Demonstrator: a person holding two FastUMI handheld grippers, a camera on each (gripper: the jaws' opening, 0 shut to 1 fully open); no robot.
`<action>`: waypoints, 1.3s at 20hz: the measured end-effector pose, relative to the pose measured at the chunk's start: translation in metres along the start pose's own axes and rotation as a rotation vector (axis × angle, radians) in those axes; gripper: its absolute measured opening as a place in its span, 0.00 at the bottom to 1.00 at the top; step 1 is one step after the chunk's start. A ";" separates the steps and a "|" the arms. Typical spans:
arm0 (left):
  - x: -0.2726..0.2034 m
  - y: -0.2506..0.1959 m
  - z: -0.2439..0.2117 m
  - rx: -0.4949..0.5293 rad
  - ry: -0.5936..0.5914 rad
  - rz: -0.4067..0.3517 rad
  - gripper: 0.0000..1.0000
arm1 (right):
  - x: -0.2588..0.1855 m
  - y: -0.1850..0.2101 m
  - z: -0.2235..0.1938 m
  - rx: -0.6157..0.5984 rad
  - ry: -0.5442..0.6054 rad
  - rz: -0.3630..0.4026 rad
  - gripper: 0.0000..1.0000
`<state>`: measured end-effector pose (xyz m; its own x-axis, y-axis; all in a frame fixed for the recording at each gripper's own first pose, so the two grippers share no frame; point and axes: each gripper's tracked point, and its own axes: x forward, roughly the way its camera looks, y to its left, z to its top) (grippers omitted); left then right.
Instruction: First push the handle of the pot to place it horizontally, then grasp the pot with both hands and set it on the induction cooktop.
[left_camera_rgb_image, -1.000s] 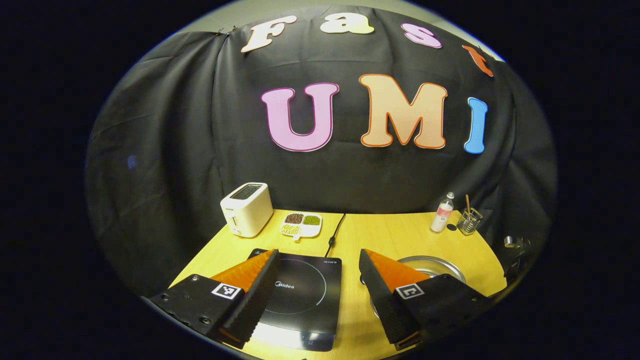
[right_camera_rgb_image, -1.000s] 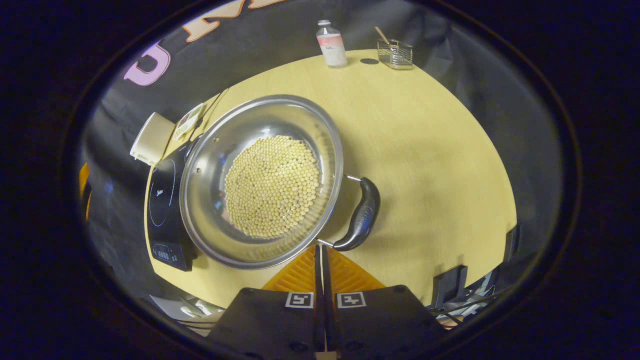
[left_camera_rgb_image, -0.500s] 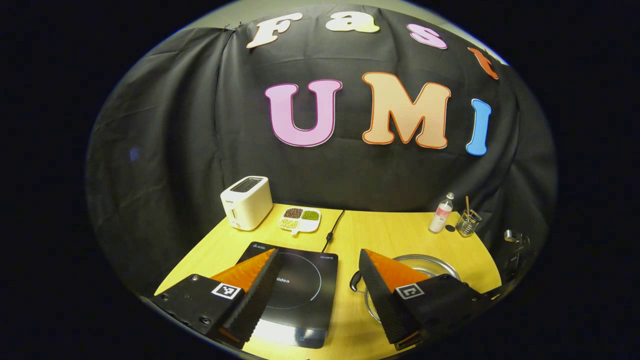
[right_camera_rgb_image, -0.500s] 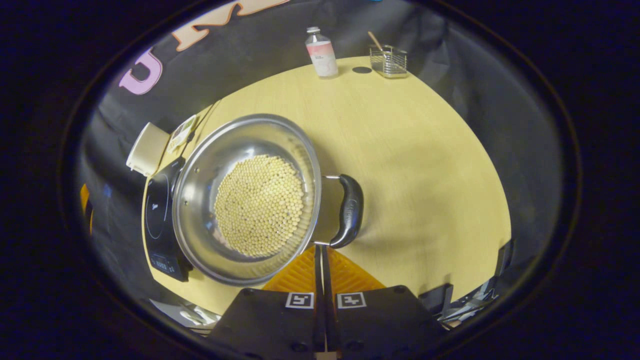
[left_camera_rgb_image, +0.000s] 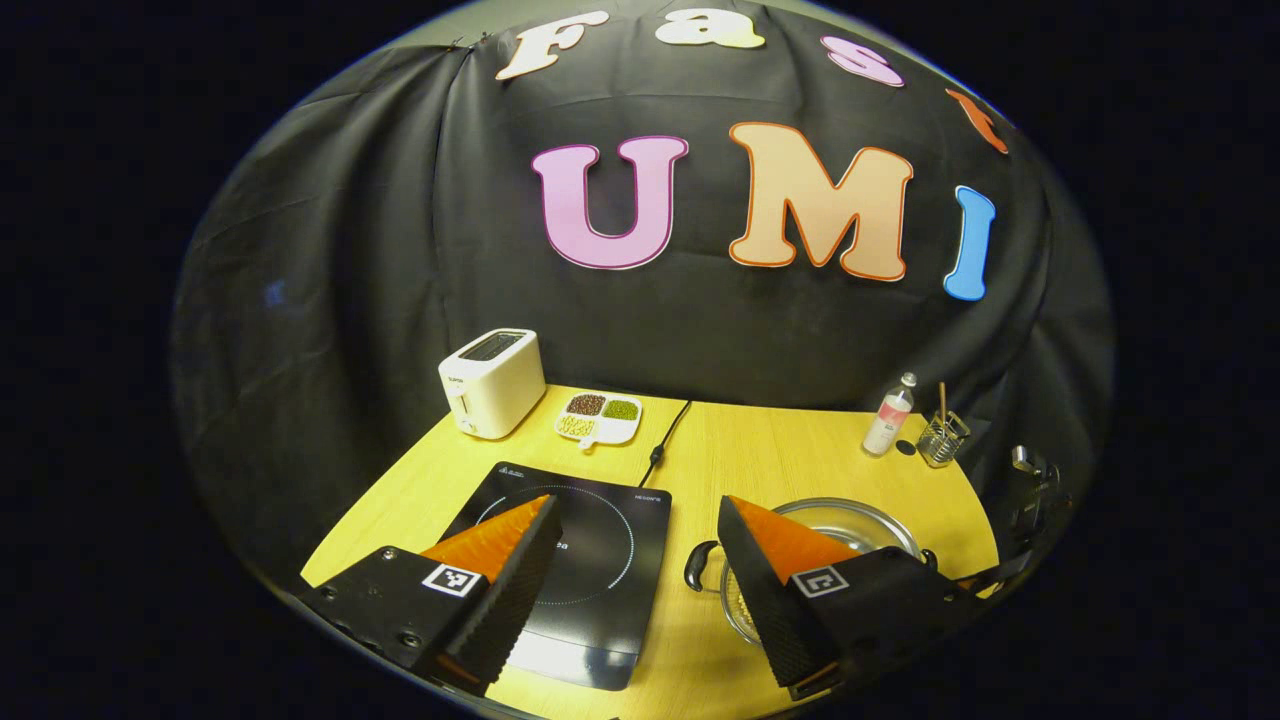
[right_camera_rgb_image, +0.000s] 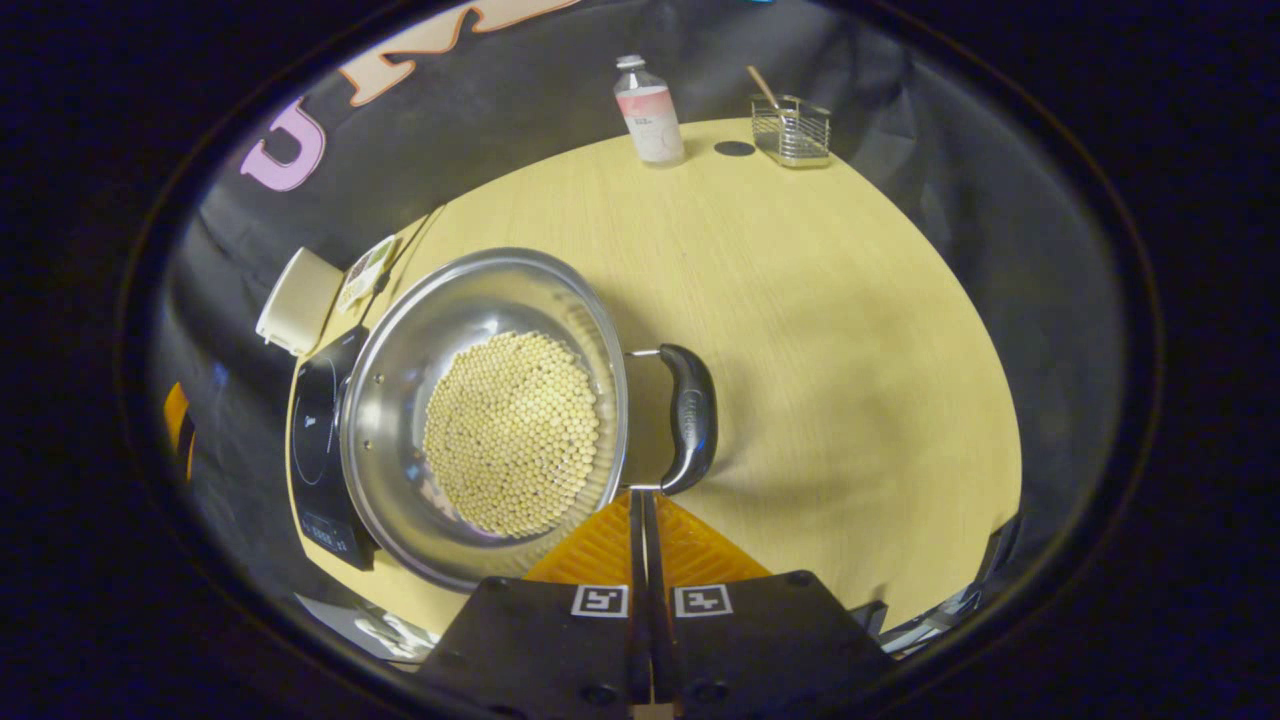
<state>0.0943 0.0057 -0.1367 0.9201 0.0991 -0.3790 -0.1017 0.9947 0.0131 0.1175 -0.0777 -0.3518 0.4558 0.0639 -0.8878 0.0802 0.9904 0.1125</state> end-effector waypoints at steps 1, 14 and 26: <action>0.000 -0.002 0.000 0.003 0.003 0.001 0.97 | 0.000 -0.001 0.003 -0.005 -0.001 0.001 0.03; -0.001 -0.002 -0.012 0.011 0.023 0.017 0.97 | 0.001 -0.021 0.001 -0.091 0.015 -0.024 0.05; 0.024 -0.034 -0.069 0.036 0.171 -0.165 0.97 | -0.030 -0.022 0.009 0.046 0.005 0.097 0.93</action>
<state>0.0940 -0.0276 -0.2102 0.8456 -0.0674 -0.5296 0.0608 0.9977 -0.0299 0.1104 -0.1028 -0.3238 0.4590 0.1605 -0.8738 0.0763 0.9728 0.2187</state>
